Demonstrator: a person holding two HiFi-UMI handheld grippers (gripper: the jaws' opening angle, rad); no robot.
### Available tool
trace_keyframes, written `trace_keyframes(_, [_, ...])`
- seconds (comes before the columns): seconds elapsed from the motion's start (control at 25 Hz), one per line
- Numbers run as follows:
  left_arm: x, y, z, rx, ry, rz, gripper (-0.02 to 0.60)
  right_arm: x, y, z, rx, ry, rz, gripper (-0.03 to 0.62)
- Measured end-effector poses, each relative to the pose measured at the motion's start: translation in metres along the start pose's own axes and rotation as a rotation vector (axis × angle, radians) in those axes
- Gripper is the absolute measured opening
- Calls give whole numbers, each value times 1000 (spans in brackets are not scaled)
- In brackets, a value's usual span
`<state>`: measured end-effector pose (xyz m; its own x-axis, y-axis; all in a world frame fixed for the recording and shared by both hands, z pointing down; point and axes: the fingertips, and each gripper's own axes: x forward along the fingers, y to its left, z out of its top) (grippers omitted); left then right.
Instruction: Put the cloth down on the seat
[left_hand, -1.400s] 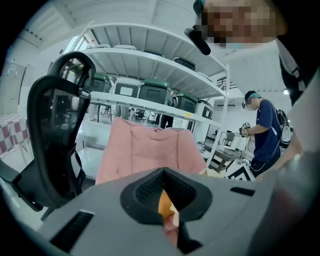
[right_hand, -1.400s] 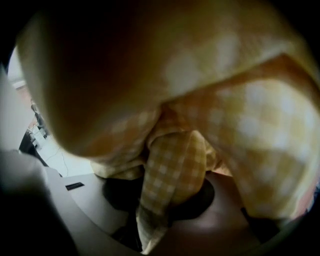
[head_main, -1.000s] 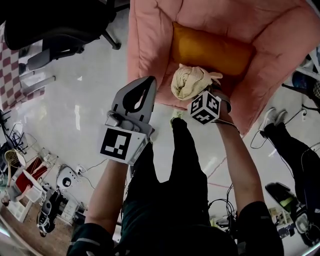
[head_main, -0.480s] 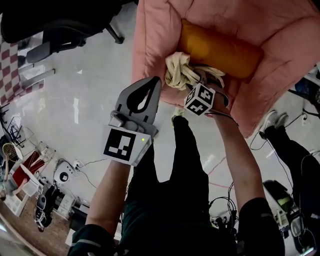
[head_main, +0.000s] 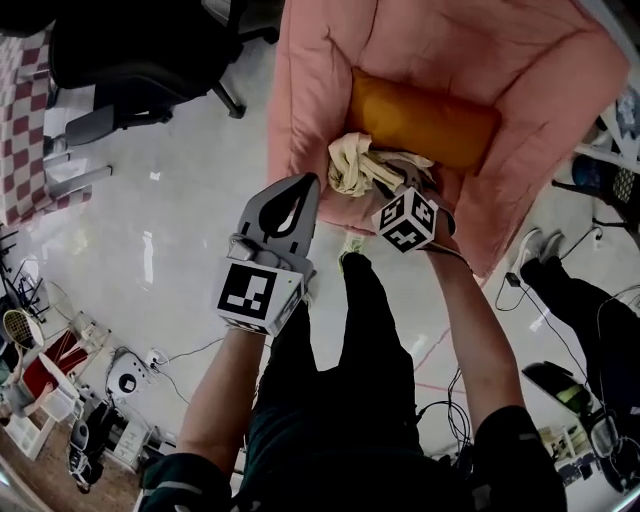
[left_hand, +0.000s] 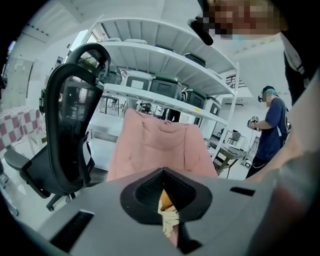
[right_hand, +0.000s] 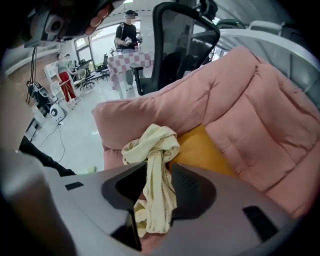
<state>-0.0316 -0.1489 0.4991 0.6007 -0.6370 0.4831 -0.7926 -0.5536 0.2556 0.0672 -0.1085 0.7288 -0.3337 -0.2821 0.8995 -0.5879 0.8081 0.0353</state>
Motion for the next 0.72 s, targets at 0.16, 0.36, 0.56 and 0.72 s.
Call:
trace_keyframes(0.16, [-18, -9, 9, -1, 0, -20, 6, -43, -1, 14, 110, -59, -57, 96])
trace_keyframes(0.36, [-35, -20, 8, 19, 42, -47, 6, -105, -7, 33, 242, -154, -144, 40])
trace_keyframes(0.56, [-66, -39, 23, 21, 41, -79, 6, -166, 5, 49, 365, -251, -191, 17])
trace_keyframes(0.72, [-89, -51, 44, 48, 28, -101, 6, -220, 12, 75, 436, -382, -238, 11])
